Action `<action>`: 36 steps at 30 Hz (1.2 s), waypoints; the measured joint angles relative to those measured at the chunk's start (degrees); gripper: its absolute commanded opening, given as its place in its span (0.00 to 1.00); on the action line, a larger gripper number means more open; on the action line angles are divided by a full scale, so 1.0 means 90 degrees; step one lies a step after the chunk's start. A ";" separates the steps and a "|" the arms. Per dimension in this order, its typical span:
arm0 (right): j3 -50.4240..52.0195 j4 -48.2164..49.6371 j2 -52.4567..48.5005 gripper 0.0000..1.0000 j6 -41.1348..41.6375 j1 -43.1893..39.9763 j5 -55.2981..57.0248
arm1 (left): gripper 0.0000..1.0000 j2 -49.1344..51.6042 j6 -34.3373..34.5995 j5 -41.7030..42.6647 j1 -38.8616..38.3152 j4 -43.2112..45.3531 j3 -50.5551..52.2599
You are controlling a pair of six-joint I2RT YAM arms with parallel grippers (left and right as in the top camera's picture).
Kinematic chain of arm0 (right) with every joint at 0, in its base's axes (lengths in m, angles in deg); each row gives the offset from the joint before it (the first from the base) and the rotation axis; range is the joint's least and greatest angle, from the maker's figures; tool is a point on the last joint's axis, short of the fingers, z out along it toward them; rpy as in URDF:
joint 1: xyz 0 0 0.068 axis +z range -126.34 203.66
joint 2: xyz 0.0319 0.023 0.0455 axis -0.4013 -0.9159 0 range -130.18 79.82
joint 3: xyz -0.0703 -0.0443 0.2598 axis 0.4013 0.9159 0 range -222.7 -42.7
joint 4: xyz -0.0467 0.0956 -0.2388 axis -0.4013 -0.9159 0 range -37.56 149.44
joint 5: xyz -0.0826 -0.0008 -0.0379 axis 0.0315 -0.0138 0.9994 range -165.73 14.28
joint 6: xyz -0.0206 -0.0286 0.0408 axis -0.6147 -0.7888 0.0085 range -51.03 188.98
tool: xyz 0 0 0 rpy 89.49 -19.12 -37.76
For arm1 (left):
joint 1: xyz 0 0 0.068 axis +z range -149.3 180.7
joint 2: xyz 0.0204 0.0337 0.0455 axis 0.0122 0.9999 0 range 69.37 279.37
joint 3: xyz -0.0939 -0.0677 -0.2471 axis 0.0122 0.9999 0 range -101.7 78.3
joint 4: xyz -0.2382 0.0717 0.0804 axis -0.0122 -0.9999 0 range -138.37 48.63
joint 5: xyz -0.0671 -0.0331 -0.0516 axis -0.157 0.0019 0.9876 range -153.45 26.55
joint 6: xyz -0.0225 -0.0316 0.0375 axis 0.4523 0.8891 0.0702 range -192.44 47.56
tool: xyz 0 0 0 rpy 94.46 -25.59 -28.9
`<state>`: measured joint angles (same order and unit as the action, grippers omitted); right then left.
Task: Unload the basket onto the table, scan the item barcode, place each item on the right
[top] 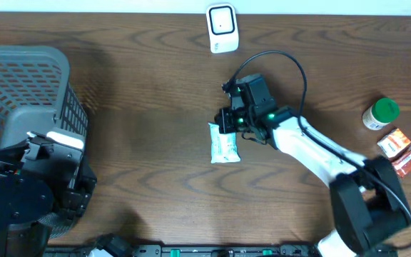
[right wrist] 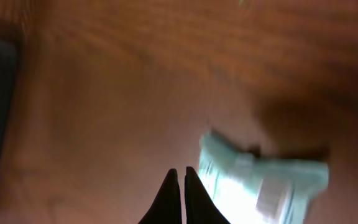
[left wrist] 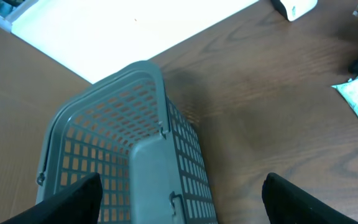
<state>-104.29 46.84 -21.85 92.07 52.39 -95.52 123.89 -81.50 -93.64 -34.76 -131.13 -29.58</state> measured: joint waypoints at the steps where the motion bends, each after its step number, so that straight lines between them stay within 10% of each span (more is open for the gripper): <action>1: -0.0019 0.0151 -0.0131 0.01 0.0024 0.0000 0.0041 | 0.82 0.0000 0.0002 0.0000 0.0000 0.0000 0.0000; 15: -0.0865 -0.0930 -0.1115 0.01 -0.0027 0.0027 0.0505 | 0.82 0.0000 0.0002 0.0000 0.0000 0.0000 0.0000; 36: -0.1110 -0.5064 -0.1105 0.15 -0.3021 0.0658 -0.0816 | 0.82 0.0000 0.0002 0.0002 0.0000 -0.0002 0.0000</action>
<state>-114.28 1.27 -31.79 64.88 58.32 -102.86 123.89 -81.48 -93.62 -34.76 -131.15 -29.58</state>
